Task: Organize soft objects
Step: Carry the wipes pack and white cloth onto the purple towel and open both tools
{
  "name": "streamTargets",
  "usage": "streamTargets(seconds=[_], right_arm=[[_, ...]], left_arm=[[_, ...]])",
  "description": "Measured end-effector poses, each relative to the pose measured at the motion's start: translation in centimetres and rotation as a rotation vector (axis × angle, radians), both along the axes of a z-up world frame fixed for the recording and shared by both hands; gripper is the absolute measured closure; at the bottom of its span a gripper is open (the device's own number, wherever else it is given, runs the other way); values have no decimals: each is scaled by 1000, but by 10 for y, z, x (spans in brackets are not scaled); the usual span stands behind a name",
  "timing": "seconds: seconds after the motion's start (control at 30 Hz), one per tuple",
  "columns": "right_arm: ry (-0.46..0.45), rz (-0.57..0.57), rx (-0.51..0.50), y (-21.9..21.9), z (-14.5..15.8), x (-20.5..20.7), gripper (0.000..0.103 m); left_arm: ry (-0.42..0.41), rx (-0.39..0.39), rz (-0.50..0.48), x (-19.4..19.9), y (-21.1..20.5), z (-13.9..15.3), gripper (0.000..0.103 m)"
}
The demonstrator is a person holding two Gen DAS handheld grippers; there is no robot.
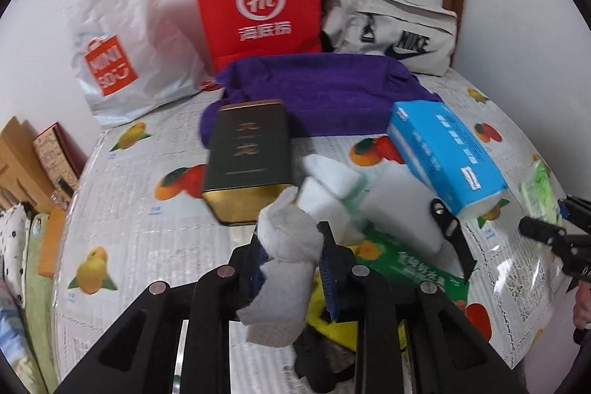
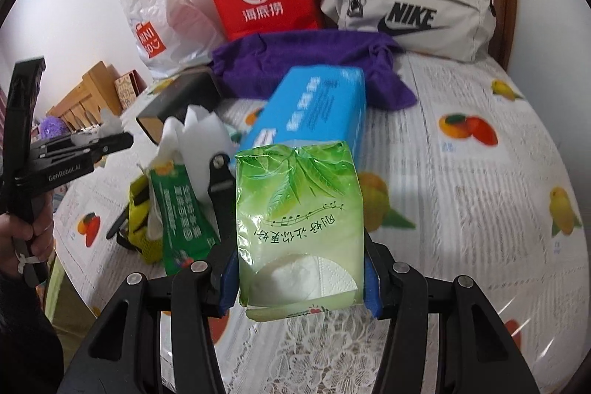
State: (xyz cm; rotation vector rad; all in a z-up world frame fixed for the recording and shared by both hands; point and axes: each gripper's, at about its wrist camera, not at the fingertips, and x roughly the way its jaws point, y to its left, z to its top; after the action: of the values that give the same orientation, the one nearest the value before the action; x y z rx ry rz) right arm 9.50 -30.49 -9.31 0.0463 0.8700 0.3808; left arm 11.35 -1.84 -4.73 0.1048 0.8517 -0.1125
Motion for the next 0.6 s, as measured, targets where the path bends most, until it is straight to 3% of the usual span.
streamTargets(seconds=[0.23, 0.6], right_arm=[[-35, 3, -29, 6, 20, 19, 50], [-74, -11, -53, 17, 47, 66, 50]], left_arm=[[6, -16, 104, 7, 37, 8, 79], [-19, -62, 119, 54, 57, 28, 79]])
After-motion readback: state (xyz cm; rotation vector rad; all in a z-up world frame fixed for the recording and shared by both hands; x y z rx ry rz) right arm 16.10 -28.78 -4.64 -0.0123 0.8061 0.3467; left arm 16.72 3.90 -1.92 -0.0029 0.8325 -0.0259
